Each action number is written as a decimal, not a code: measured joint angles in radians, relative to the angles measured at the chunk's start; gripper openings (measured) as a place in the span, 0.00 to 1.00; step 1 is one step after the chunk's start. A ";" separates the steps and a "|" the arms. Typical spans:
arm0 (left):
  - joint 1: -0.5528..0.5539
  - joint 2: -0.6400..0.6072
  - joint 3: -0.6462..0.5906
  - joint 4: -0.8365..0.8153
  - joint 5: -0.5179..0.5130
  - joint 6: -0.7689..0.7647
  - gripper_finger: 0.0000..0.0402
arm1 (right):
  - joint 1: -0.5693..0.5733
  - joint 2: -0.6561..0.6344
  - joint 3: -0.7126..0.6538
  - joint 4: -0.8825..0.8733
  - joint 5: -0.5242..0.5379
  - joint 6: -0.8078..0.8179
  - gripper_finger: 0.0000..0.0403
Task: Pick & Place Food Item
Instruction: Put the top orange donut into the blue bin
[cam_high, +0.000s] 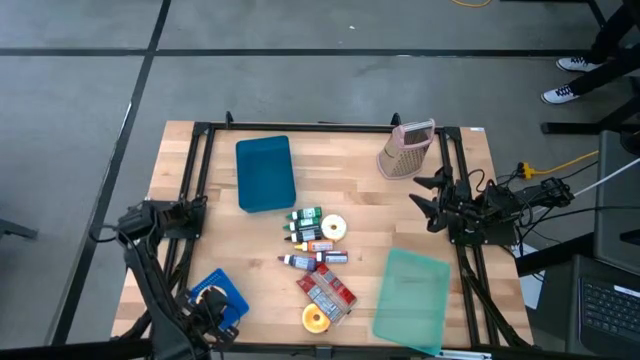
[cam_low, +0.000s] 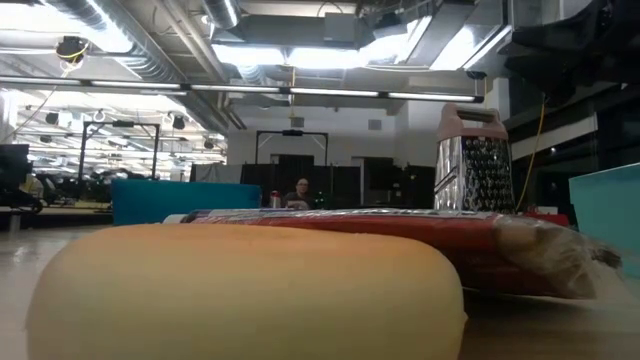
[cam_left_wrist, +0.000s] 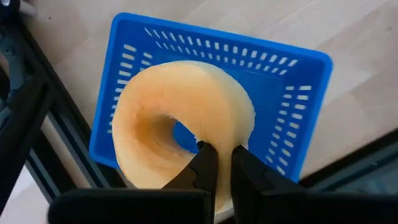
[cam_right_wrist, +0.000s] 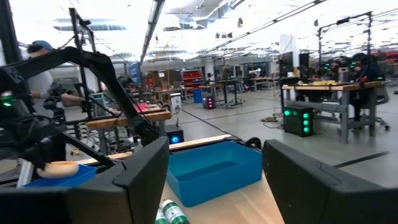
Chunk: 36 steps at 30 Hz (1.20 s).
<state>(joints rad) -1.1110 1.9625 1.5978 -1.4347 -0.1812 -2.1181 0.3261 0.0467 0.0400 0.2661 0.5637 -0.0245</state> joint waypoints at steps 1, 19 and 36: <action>0.000 0.002 -0.006 0.000 0.000 0.000 0.04 | 0.000 0.000 0.000 0.000 -0.007 0.006 0.63; 0.001 0.002 -0.176 0.185 -0.034 0.002 0.07 | 0.000 0.000 0.000 0.001 -0.007 0.042 0.63; 0.002 0.002 -0.096 0.089 -0.079 0.039 0.59 | 0.000 0.000 0.000 0.001 -0.007 0.043 0.63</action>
<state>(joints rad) -1.1089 1.9644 1.5021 -1.3460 -0.2606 -2.0793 0.3260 0.0467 0.0399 0.2672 0.5571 0.0189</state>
